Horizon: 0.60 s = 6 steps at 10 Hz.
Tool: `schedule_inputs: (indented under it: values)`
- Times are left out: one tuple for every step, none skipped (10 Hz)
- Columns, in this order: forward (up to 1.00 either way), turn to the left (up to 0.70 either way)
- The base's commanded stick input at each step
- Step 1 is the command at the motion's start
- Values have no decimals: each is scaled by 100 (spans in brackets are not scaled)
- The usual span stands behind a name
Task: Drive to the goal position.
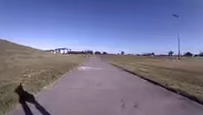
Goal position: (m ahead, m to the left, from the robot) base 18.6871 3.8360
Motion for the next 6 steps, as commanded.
schedule_inputs:
  values:
    - [70, 0]
    - [70, 0]
    - [70, 0]
    - [70, 0]
    - [70, 0]
    - [70, 0]
